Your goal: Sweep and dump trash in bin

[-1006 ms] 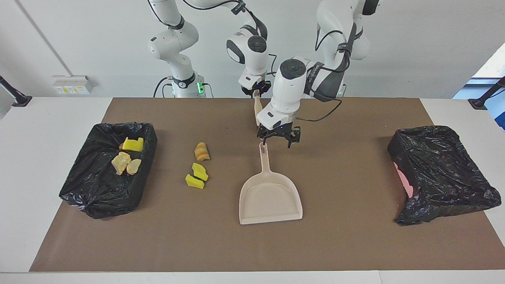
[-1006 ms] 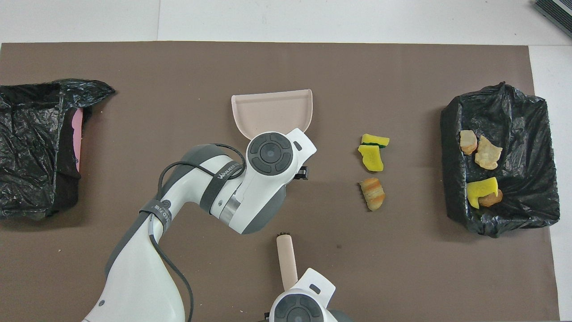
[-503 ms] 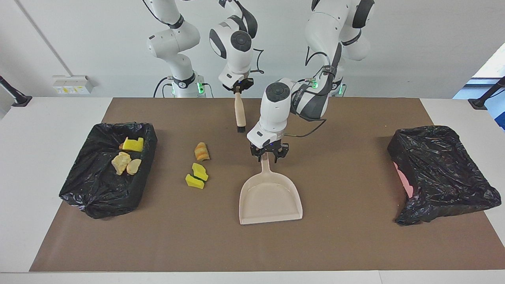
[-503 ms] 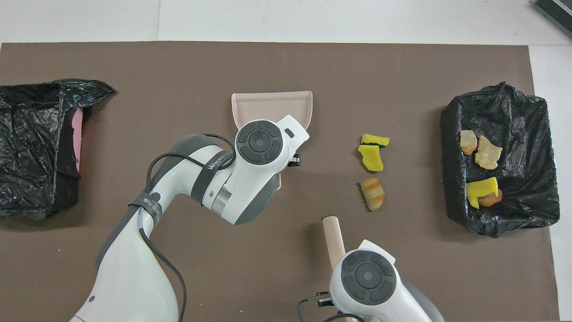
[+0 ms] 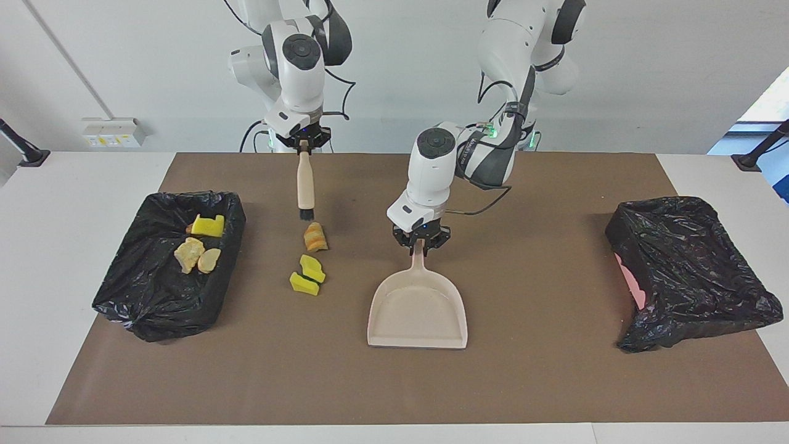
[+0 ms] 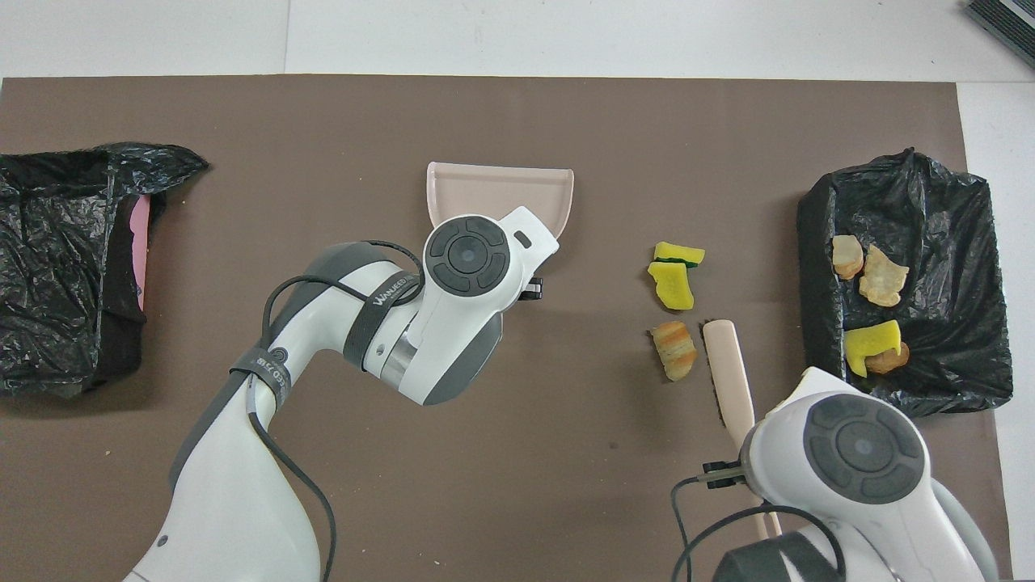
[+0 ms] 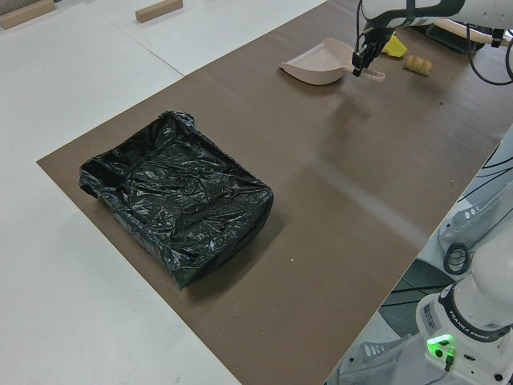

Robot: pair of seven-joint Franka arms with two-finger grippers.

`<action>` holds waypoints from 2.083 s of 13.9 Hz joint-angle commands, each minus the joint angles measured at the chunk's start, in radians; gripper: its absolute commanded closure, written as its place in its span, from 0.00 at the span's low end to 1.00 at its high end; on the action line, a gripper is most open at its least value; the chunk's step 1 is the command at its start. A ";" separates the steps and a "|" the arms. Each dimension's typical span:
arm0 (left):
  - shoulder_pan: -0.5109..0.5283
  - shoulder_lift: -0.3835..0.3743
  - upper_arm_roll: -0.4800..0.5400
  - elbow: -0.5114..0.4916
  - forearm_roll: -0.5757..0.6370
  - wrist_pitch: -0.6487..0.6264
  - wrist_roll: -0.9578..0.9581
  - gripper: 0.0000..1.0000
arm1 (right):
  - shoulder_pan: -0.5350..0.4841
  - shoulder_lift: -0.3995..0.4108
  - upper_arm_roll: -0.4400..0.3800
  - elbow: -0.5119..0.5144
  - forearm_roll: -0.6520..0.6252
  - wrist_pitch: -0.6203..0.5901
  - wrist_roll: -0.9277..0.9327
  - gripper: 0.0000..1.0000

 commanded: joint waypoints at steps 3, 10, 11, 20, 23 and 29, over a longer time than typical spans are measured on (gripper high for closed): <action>0.072 -0.116 -0.003 -0.034 0.016 -0.156 0.397 1.00 | -0.158 0.209 0.009 0.067 -0.198 0.252 -0.185 1.00; 0.086 -0.156 -0.002 -0.098 0.016 -0.228 0.989 1.00 | -0.235 0.403 0.014 0.100 -0.237 0.345 -0.235 1.00; 0.088 -0.167 0.000 -0.120 0.016 -0.217 1.074 1.00 | -0.217 0.412 0.014 0.097 -0.232 0.349 -0.219 1.00; 0.118 -0.227 -0.002 -0.264 0.016 -0.105 1.386 1.00 | 0.013 0.478 0.020 0.114 0.071 0.410 -0.075 1.00; 0.128 -0.228 -0.002 -0.284 0.016 -0.082 1.348 1.00 | 0.108 0.513 0.021 0.166 0.110 0.412 -0.011 1.00; 0.123 -0.227 -0.002 -0.301 0.016 -0.048 1.279 1.00 | 0.214 0.486 0.020 0.275 0.359 0.297 0.020 1.00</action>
